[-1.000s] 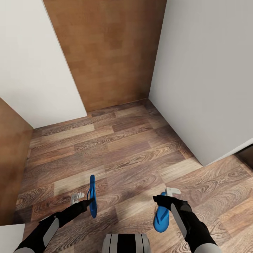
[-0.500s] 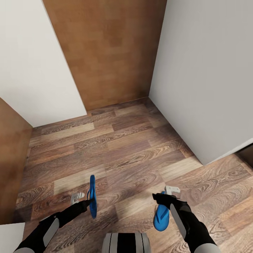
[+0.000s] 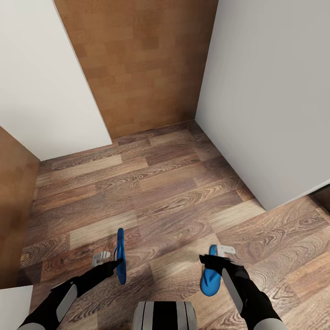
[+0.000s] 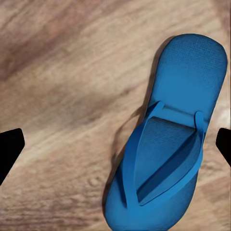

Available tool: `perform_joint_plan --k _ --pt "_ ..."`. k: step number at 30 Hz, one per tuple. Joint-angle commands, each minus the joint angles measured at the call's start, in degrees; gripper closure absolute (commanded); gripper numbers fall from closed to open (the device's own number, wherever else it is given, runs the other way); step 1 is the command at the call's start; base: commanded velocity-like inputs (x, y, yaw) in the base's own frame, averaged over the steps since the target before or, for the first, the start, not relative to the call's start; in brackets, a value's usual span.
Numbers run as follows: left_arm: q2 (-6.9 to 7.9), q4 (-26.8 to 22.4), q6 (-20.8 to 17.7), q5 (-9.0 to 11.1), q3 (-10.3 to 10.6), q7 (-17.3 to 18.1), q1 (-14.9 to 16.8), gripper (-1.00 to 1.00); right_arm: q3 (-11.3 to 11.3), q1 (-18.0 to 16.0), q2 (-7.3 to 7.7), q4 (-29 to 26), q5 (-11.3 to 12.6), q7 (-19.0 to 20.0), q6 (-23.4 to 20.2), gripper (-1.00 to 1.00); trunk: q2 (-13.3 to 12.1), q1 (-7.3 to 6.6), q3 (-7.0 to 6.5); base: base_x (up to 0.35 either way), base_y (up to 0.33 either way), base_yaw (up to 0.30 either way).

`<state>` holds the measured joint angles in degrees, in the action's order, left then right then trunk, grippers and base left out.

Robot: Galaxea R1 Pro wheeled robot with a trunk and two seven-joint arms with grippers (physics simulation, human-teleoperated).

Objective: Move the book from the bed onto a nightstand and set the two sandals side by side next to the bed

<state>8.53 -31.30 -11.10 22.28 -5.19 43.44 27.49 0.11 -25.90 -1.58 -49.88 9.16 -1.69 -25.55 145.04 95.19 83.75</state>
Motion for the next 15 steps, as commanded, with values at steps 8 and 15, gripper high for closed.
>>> perform_joint_plan --k 8,15 --pt "0.0 0.0 -0.6 0.5 -0.1 0.2 0.0 1.0 -0.2 0.0 0.0 0.0 0.4 -0.4 4.5 -1.0 0.0 -0.01 0.03 0.0 0.0 0.0" --pt "0.0 0.0 -0.6 0.5 -0.1 0.2 0.0 1.0 -0.2 0.0 0.0 0.0 0.4 -0.4 4.9 -1.0 0.0 -0.01 0.03 0.0 0.0 0.0"
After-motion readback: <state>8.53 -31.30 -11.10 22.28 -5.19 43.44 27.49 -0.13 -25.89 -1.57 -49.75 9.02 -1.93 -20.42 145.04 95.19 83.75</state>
